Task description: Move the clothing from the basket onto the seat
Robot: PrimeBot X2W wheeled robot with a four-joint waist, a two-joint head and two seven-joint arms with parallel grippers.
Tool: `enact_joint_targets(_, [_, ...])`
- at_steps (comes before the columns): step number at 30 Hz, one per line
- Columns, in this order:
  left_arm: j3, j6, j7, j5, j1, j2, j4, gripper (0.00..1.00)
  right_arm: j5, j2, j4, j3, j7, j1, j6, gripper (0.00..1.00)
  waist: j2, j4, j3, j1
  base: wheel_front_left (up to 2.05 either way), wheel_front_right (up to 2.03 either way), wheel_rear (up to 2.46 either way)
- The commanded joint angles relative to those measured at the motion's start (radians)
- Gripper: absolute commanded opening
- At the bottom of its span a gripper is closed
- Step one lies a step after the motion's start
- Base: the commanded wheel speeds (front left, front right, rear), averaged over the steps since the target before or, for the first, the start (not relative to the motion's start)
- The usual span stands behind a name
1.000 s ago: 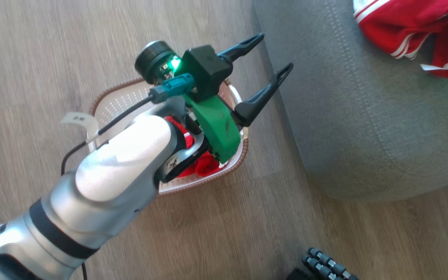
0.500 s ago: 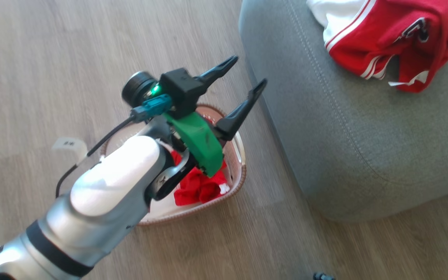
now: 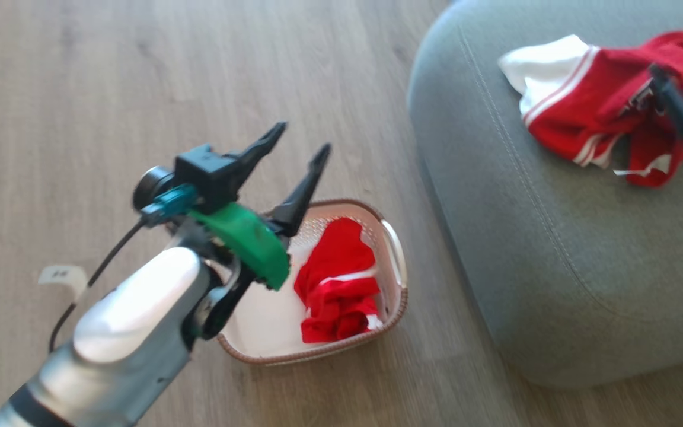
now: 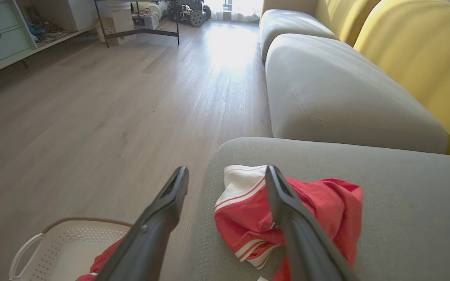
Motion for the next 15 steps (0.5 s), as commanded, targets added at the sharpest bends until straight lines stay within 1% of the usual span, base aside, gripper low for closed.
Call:
enact_joint_targets(1, [0.058,0.009,-0.015,-0.004,-0.027,0.039,-0.021,1.0,-0.011,-0.011,-0.035,-0.011,-0.011,0.022,0.007,1.0,0.0,0.028,-0.027,0.0,0.0,0.0,0.0])
enact_joint_targets(8, [0.124,0.066,-0.054,-0.049,0.057,0.094,-0.035,1.0,-0.08,0.049,-0.094,-0.069,-0.069,0.126,0.007,1.0,0.0,0.078,-0.061,0.0,0.0,0.0,0.0])
enact_joint_targets(15, [0.176,0.117,-0.087,-0.08,0.15,0.137,-0.055,1.0,-0.167,0.143,-0.167,-0.167,-0.135,0.251,0.007,1.0,0.0,0.128,-0.079,0.0,0.0,0.0,0.0])
